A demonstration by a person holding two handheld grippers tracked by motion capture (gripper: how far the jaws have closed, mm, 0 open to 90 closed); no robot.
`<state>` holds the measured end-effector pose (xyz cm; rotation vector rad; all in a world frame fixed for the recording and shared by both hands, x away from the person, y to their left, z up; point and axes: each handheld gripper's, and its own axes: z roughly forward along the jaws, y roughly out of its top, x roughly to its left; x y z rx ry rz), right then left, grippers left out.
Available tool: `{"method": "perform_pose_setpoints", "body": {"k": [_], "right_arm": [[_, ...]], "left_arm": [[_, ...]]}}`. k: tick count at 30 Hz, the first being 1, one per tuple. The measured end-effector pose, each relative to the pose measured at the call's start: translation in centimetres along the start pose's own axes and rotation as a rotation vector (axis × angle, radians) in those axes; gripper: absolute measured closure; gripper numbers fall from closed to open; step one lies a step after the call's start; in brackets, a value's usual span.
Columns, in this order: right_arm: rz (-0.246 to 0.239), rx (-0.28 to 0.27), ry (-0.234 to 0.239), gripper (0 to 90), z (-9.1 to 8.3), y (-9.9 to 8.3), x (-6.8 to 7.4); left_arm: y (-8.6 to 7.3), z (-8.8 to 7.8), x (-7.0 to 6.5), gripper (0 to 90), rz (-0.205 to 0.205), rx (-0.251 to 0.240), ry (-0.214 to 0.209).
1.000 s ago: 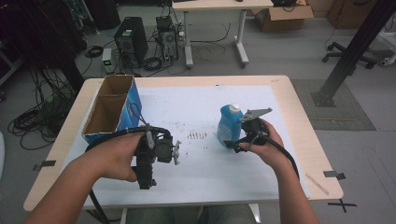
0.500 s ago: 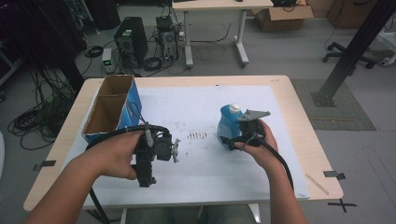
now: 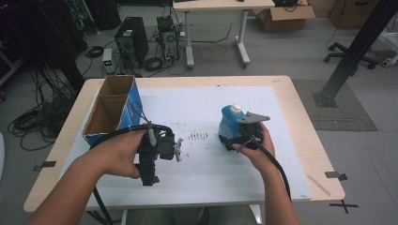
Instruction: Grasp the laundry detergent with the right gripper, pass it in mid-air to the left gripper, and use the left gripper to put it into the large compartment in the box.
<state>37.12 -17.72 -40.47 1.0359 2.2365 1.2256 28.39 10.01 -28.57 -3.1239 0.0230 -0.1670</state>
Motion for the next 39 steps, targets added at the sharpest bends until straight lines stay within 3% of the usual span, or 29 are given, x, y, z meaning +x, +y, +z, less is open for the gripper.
{"method": "perform_pose_setpoints", "body": {"k": [21, 26, 39], "right_arm": [[0.034, -0.092, -0.067, 4.2, 0.7, -0.6, 0.4], [0.045, -0.124, -0.094, 13.8, 0.6, -0.8, 0.5], [0.039, -0.147, -0.103, 26.3, 0.7, -1.2, 0.8]], "left_arm": [[-0.2, 0.3, 0.3, 0.2, -0.001, 0.001, -0.001], [-0.5, 0.3, 0.2, 0.2, -0.008, -0.002, 0.0], [-0.6, 0.2, 0.2, 0.2, -0.007, -0.003, 0.001]]}}
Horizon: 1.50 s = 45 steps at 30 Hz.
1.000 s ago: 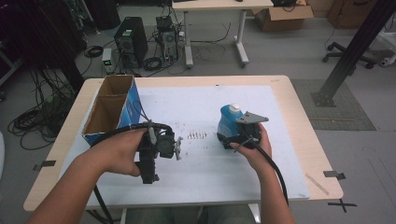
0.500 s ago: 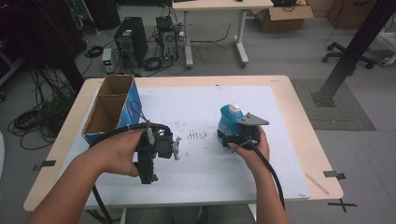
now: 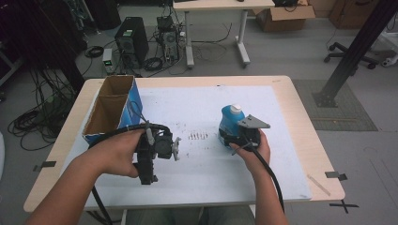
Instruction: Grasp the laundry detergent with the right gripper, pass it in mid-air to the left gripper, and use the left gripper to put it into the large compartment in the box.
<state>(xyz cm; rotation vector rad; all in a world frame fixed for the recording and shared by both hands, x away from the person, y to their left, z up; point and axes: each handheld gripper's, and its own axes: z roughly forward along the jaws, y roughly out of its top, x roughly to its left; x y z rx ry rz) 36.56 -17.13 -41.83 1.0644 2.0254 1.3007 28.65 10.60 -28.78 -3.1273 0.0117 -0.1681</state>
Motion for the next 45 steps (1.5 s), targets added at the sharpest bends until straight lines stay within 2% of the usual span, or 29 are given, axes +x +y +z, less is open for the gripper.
{"method": "perform_pose_setpoints", "body": {"k": [22, 28, 34, 38, 41, 45], "right_arm": [[-0.004, -0.024, 0.009, 37.3, -0.03, -0.11, 0.02], [-0.008, -0.028, -0.003, 42.7, -0.12, -0.15, -0.06], [-0.016, -0.038, -0.009, 44.4, -0.12, -0.26, -0.02], [-0.017, -0.037, 0.004, 45.7, -0.14, -0.2, -0.13], [-0.009, -0.035, 0.036, 46.0, -0.23, -0.15, -0.25], [-0.016, -0.06, 0.075, 46.1, -0.9, 0.41, -0.23]], "left_arm": [[0.24, 0.05, 0.21, 0.2, -0.006, 0.002, 0.002], [0.27, 0.09, 0.3, 0.2, -0.003, 0.002, 0.004], [0.44, 0.16, 0.33, 0.2, -0.004, 0.005, 0.002], [0.61, 0.1, 0.45, 0.2, -0.003, 0.008, 0.003], [0.71, -0.05, 0.53, 0.2, 0.001, 0.007, 0.006], [0.78, -0.26, 0.7, 0.2, -0.001, 0.004, 0.012]]}}
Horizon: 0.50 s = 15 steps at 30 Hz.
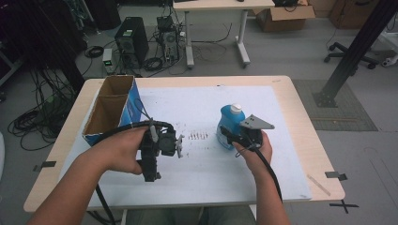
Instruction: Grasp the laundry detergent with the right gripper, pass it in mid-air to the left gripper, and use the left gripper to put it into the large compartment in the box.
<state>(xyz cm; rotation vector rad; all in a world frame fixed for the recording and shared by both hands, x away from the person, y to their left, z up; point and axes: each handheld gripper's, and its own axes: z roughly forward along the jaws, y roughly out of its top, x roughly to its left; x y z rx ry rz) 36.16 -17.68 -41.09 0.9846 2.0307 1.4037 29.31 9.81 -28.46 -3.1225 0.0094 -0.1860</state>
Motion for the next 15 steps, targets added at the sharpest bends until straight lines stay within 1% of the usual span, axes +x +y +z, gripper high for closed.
{"method": "perform_pose_setpoints", "body": {"k": [1, 3, 4, 5, 7, 9, 10, 12, 15], "right_arm": [[-0.004, -0.007, 0.013, 46.2, -0.3, 0.4, 0.0], [-0.028, -0.012, 0.035, 46.2, -0.9, 1.1, 0.1], [-0.028, -0.012, 0.035, 46.2, -0.9, 1.1, 0.1], [-0.054, -0.013, 0.066, 46.2, -1.5, 1.9, 0.1], [-0.084, -0.011, 0.093, 46.3, -2.1, 2.7, 0.1], [-0.095, -0.011, 0.13, 46.3, -2.7, 3.2, 0.1], [-0.108, -0.016, 0.165, 46.2, -3.2, 3.6, 0.1], [-0.133, -0.02, 0.222, 46.2, -3.9, 4.2, 0.3], [-0.191, -0.009, 0.285, 46.1, -4.6, 4.9, 1.0]], "left_arm": [[0.0, 0.0, 0.0, 0.2, -0.003, 0.0, 0.0], [0.1, -0.2, 0.1, 0.2, 0.001, 0.001, 0.004], [0.1, -0.2, 0.1, 0.2, 0.001, 0.001, 0.004], [0.1, -0.4, 0.2, 0.2, -0.006, 0.0, 0.006], [0.1, -0.8, 0.4, 0.2, -0.01, -0.016, 0.009], [0.1, -0.9, 0.5, 0.2, -0.011, -0.022, 0.009], [0.1, -1.3, 0.8, 0.2, -0.016, -0.032, 0.013], [0.1, -1.7, 1.0, 0.2, -0.019, -0.034, 0.016], [0.3, -2.2, 1.2, 0.2, -0.019, -0.038, 0.019]]}}
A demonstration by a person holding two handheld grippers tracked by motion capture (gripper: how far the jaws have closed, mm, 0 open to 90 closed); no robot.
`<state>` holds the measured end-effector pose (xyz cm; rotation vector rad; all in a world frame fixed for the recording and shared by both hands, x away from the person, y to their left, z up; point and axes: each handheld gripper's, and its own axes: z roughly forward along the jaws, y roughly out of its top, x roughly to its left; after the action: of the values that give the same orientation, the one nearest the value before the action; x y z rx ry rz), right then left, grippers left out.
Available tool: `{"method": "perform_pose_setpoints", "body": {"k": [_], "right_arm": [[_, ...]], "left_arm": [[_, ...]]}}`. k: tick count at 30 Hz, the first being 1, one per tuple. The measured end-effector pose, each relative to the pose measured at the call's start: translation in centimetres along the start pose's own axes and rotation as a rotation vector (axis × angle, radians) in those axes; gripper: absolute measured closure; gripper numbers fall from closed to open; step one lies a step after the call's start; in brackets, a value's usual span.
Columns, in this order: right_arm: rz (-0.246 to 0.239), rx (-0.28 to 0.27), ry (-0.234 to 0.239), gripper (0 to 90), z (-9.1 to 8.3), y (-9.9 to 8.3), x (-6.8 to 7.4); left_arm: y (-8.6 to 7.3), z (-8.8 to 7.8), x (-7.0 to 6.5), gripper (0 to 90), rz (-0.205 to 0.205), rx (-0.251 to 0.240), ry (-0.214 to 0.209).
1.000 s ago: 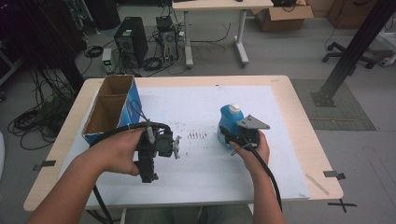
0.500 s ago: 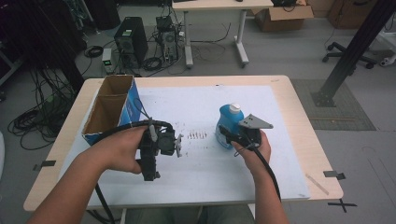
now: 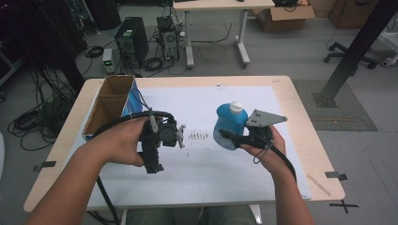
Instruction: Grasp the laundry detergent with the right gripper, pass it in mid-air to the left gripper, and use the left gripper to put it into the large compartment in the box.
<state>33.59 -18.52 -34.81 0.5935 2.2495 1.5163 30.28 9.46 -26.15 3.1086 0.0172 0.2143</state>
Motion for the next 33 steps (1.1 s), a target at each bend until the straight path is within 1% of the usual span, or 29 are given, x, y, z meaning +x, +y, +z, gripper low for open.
{"method": "perform_pose_setpoints", "body": {"k": [1, 5, 6, 7, 13, 19, 22, 26, 28, 31, 33], "right_arm": [[-0.014, 0.003, 0.018, 46.1, -0.1, 0.2, 0.3], [-0.041, -0.016, 0.092, 46.2, -0.6, 0.9, 1.1], [-0.041, -0.016, 0.092, 46.2, -0.6, 0.9, 1.1], [-0.061, -0.017, 0.133, 46.1, -0.7, 1.1, 1.6], [-0.124, 0.021, 0.208, 46.1, -0.4, 1.5, 2.6], [-0.15, 0.038, 0.311, 46.1, 0.3, 1.4, 3.0], [-0.153, 0.041, 0.358, 46.1, 0.8, 1.4, 3.2], [-0.159, 0.05, 0.409, 46.0, 1.6, 1.2, 3.6], [-0.166, 0.062, 0.423, 45.9, 2.0, 1.1, 3.9], [-0.166, 0.063, 0.444, 45.9, 2.7, 0.9, 4.2], [-0.165, 0.062, 0.448, 45.9, 3.0, 0.8, 4.4]], "left_arm": [[0.1, -0.1, 0.1, 0.2, -0.001, -0.001, 0.0], [0.4, -0.6, 0.4, 0.2, -0.008, -0.004, 0.0], [0.4, -0.6, 0.4, 0.2, -0.008, -0.004, 0.0], [0.5, -0.9, 0.6, 0.2, -0.013, -0.006, -0.003], [0.9, -1.7, 0.9, 0.2, -0.011, -0.01, -0.01], [1.3, -2.1, 1.0, 0.2, -0.011, -0.008, -0.02], [1.5, -2.3, 1.1, 0.2, -0.008, -0.011, -0.03], [1.8, -2.6, 1.2, 0.2, -0.003, -0.02, -0.038], [2.0, -2.7, 1.2, 0.2, 0.0, -0.023, -0.043], [2.3, -2.8, 1.2, 0.2, 0.003, -0.022, -0.05], [2.3, -2.8, 1.2, 0.2, 0.007, -0.022, -0.051]]}}
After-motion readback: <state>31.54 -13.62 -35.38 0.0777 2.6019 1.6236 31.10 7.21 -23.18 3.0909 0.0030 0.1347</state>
